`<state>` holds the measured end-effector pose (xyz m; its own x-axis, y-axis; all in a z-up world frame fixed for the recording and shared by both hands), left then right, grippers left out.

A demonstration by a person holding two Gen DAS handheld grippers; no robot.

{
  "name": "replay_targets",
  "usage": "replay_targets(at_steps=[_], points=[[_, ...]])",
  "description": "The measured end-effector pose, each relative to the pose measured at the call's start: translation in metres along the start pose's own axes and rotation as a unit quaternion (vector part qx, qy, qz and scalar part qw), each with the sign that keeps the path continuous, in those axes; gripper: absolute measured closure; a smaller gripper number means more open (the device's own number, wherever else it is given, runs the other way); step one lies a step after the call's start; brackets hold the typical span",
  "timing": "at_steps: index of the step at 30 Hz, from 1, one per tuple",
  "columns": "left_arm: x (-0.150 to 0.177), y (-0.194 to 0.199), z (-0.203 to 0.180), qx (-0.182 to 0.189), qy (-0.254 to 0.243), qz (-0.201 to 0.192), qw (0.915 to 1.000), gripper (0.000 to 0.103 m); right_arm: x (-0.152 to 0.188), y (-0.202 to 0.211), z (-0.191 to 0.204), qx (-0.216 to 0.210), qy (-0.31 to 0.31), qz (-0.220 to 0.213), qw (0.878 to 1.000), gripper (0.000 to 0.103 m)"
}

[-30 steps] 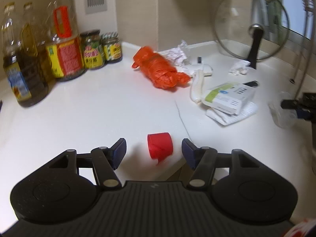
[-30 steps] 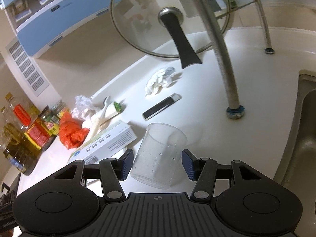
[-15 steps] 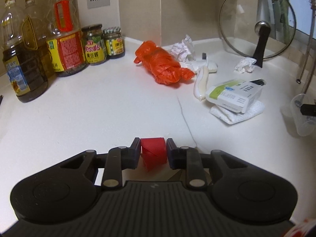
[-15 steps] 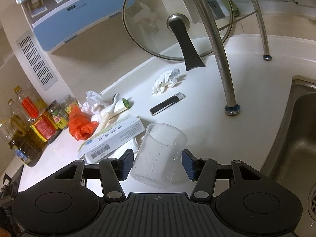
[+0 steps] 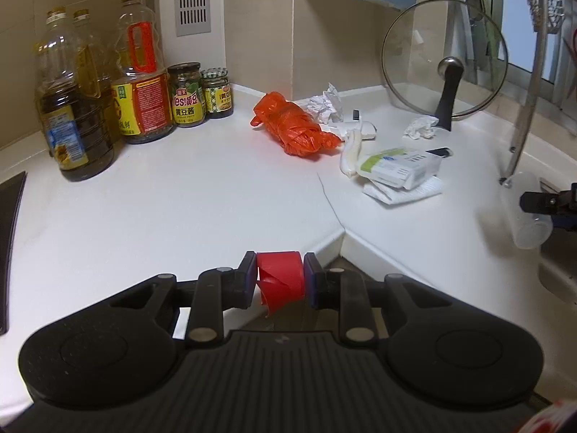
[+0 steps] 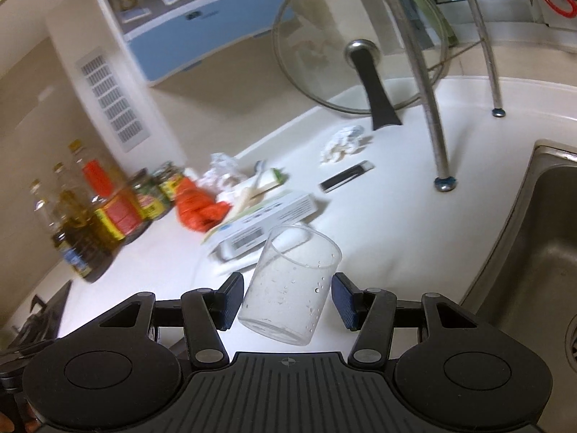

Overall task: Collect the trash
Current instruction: 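Carry the cup and red cap down over the wastebasket with both grippers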

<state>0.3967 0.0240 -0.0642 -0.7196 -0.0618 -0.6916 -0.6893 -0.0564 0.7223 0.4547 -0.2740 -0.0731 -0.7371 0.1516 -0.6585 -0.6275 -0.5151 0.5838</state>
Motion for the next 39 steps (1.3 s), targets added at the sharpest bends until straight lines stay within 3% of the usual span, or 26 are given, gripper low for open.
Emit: replay_targets(at_steps=[12, 21, 39], points=[[0.052, 0.055, 0.016, 0.019, 0.007, 0.002, 0.9998, 0.079, 0.06, 0.032, 0.066, -0.047, 0.043, 0.024, 0.998, 0.049], [0.094, 0.073, 0.027, 0.028, 0.021, 0.024, 0.9991, 0.079, 0.107, 0.028, 0.099, -0.074, 0.076, 0.07, 0.992, 0.049], [0.149, 0.044, 0.034, 0.044, 0.059, 0.092, 0.993, 0.079, 0.179, -0.034, 0.104, -0.055, 0.12, 0.195, 0.972, 0.049]])
Point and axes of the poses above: each gripper's, at about its wrist camera, not at the fingertips, and y roughly against the way its jaws point, z to its left, x to its underside, the point moved 3 cm from there along -y, roughly the way its jaws point, and after that the axes turned 10 degrees about z, right-handed, at the moved point
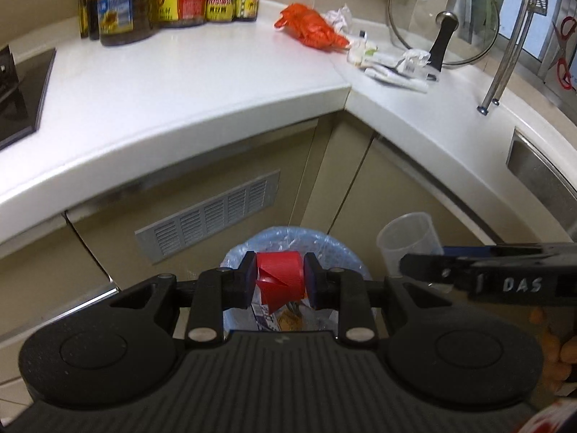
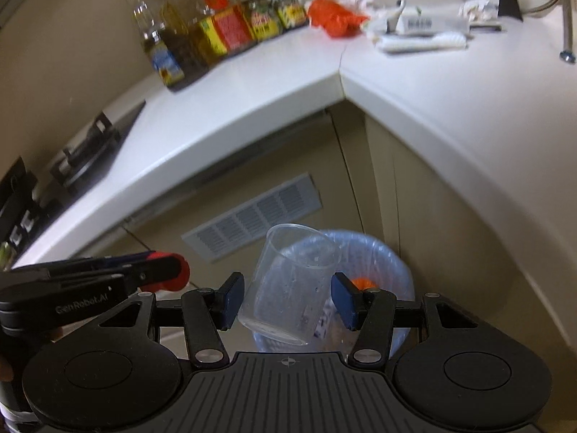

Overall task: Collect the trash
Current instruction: 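Carry the cup and red cap down over the wastebasket with both grippers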

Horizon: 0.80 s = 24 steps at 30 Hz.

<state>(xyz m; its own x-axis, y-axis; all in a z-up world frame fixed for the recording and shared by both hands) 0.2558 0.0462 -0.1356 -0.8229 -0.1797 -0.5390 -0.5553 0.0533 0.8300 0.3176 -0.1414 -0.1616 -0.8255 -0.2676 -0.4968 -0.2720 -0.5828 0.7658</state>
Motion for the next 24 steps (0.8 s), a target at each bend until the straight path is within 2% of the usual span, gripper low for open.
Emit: replay_targets(at_steps=[7, 24], points=[[0.007, -0.027, 0.005, 0.005, 0.021, 0.024, 0.9995, 0.079, 0.005, -0.034, -0.012, 0.009, 0.0, 0.033, 0.999, 0.05], [0.006, -0.094, 0.014, -0.001, 0.05, 0.055, 0.9972, 0.079, 0.006, -0.097, -0.037, 0.037, 0.018, 0.067, 0.997, 0.05]])
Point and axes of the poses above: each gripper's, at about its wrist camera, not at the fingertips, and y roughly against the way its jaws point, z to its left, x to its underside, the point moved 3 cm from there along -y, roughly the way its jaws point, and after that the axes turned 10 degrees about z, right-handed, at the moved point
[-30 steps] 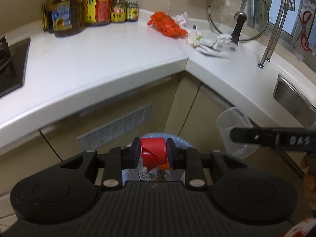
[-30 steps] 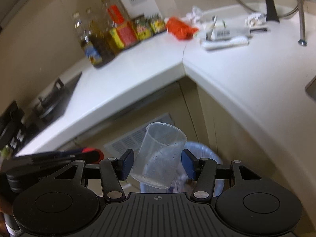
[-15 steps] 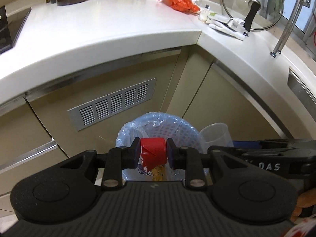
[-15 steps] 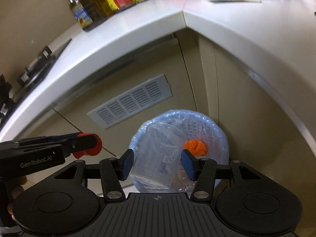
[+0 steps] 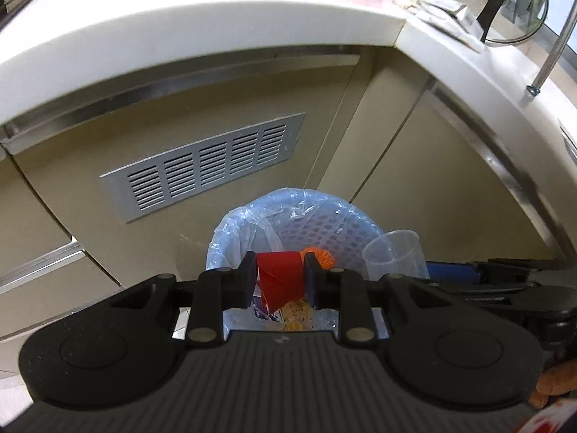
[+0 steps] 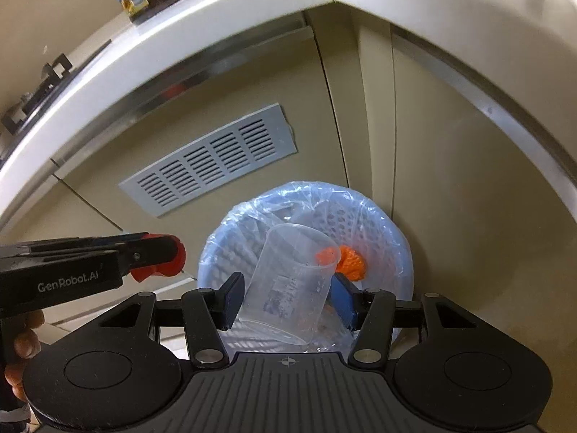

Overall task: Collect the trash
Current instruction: 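Carry the cup and red cap down over the wastebasket with both grippers, then open the left gripper to drop the red cap while the right drops the cup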

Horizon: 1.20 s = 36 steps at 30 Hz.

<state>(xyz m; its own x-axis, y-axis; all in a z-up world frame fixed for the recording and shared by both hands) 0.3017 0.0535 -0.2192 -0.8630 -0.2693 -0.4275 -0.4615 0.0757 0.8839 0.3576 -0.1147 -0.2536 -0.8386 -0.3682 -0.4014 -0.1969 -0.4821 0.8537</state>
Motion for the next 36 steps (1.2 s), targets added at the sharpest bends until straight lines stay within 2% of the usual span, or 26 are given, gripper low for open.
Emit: replay_targets(at_steps=[15, 22, 26, 36], points=[[-0.021, -0.047, -0.006, 0.002, 0.007, 0.019, 0.9998, 0.079, -0.017, -0.036, -0.019, 0.016, 0.006, 0.009, 1.0, 0.05], [-0.033, -0.061, -0.011, 0.009, 0.014, 0.011, 0.9998, 0.078, -0.022, -0.044, -0.024, 0.021, 0.0, 0.016, 1.0, 0.05], [-0.037, -0.061, -0.011, 0.008, 0.013, 0.008, 0.9999, 0.063, -0.024, -0.045, -0.026, 0.02, -0.001, 0.016, 1.0, 0.05], [-0.035, -0.049, 0.004, -0.006, 0.027, 0.012, 0.9996, 0.063, -0.028, -0.045, -0.022, 0.003, 0.006, 0.016, 1.0, 0.05]])
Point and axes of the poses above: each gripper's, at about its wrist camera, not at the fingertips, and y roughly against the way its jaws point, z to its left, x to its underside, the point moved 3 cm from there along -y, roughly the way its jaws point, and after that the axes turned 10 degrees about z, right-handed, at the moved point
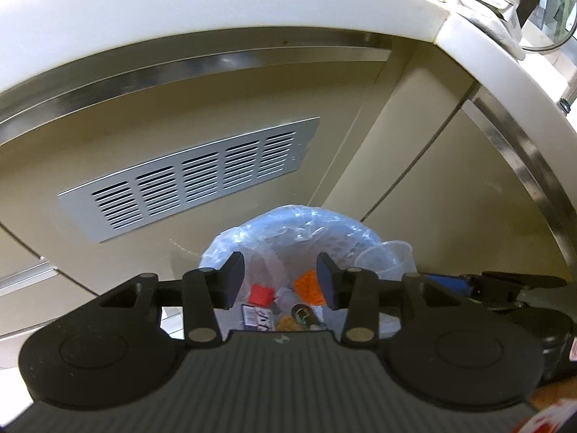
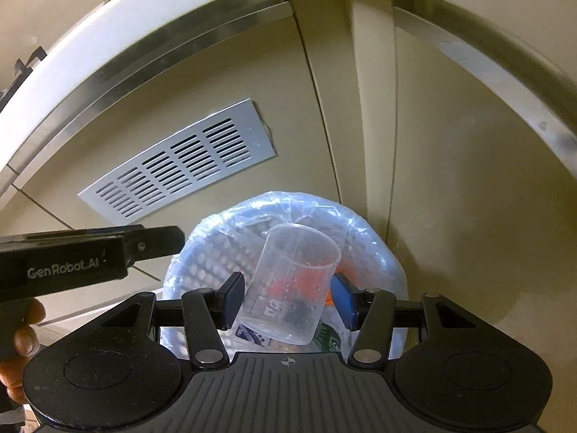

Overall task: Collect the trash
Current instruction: 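Open the left gripper to drop the red cap while the right drops the cup, then move both grippers up toward the counter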

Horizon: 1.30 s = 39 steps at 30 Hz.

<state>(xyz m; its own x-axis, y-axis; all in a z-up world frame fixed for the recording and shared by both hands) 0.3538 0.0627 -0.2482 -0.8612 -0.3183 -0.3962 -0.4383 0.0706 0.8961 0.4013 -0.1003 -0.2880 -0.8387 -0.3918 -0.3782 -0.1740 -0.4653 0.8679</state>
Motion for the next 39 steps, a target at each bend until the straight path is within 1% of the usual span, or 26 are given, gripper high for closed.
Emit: replay_targets(at_steps=[5, 11, 12, 14, 15, 25, 31, 39], points=[[0.003, 0.005, 0.009, -0.009, 0.012, -0.001, 0.9999, 0.063, -0.001, -0.008, 0.008, -0.01, 0.004, 0.002, 1.0, 0.049], [0.007, 0.014, 0.022, -0.017, 0.027, -0.007, 0.9995, 0.063, -0.008, -0.012, 0.017, -0.03, 0.006, -0.014, 0.999, 0.048], [0.007, 0.017, 0.024, -0.018, 0.029, -0.008, 0.9994, 0.063, -0.009, -0.012, 0.018, -0.034, 0.005, -0.016, 0.999, 0.042], [0.009, 0.02, 0.026, -0.019, 0.032, -0.01, 0.9993, 0.063, -0.011, -0.01, 0.018, -0.037, 0.004, -0.025, 0.999, 0.034], [0.009, 0.021, 0.027, -0.019, 0.033, -0.011, 0.9992, 0.063, -0.011, -0.009, 0.02, -0.035, 0.006, -0.029, 0.999, 0.033], [0.018, 0.041, 0.028, -0.012, 0.029, -0.016, 0.9994, 0.063, -0.004, 0.006, 0.014, -0.02, 0.002, -0.014, 1.0, 0.032], [0.028, 0.06, 0.018, -0.002, 0.017, -0.018, 0.9997, 0.063, 0.009, 0.023, 0.015, -0.006, -0.009, -0.005, 1.0, 0.032], [0.046, 0.087, 0.007, 0.008, -0.003, -0.011, 0.9999, 0.063, 0.034, 0.059, 0.031, 0.0, -0.007, -0.012, 1.0, 0.031]])
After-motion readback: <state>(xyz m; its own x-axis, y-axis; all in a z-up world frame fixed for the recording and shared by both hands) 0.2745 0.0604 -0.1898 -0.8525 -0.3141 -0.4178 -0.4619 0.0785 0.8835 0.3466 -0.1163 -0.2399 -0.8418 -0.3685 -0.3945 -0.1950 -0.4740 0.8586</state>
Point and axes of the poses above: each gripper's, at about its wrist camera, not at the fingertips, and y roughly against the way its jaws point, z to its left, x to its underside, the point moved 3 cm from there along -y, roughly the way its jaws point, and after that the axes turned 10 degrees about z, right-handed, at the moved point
